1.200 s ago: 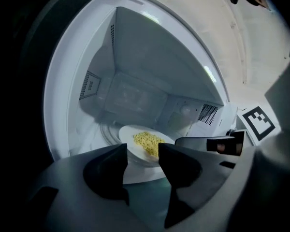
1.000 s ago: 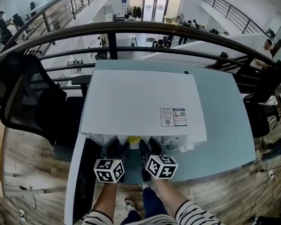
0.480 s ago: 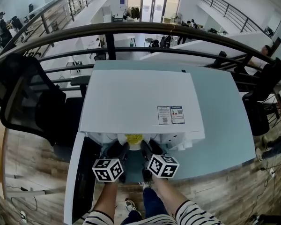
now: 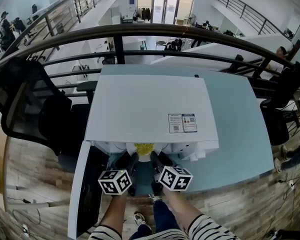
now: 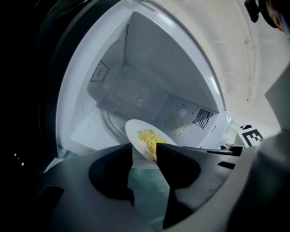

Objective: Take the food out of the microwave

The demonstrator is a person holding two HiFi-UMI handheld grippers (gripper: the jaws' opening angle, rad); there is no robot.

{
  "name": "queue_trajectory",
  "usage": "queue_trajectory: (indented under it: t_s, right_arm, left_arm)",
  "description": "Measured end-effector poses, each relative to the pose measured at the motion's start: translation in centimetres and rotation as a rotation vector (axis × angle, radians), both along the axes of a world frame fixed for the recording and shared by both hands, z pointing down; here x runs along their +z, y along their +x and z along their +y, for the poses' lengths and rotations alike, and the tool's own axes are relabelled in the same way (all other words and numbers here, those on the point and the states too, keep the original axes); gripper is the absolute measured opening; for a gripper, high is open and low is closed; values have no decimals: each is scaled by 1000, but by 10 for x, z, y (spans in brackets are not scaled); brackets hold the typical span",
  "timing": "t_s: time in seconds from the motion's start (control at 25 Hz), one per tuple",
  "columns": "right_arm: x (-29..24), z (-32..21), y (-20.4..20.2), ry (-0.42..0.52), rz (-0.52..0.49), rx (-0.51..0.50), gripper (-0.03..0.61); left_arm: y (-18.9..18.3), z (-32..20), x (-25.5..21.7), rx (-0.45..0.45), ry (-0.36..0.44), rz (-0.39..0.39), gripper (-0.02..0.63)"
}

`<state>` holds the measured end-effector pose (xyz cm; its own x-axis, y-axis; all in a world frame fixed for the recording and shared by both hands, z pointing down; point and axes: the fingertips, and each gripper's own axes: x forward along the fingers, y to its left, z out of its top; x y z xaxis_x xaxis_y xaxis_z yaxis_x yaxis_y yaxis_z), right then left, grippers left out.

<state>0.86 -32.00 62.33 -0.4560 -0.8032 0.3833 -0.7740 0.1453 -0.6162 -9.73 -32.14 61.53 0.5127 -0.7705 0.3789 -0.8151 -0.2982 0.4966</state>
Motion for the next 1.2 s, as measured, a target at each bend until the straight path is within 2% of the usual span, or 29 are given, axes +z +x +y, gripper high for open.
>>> queue_trajectory:
  t_s: [0.56, 1.2]
  right_arm:
    - [-47, 54, -1, 69, -42, 35, 114]
    - [-84, 151, -3, 118, -56, 99, 106]
  left_arm:
    - [-6, 53, -45, -5, 69, 37, 138]
    - [-9, 145, -83, 61, 128, 46, 130]
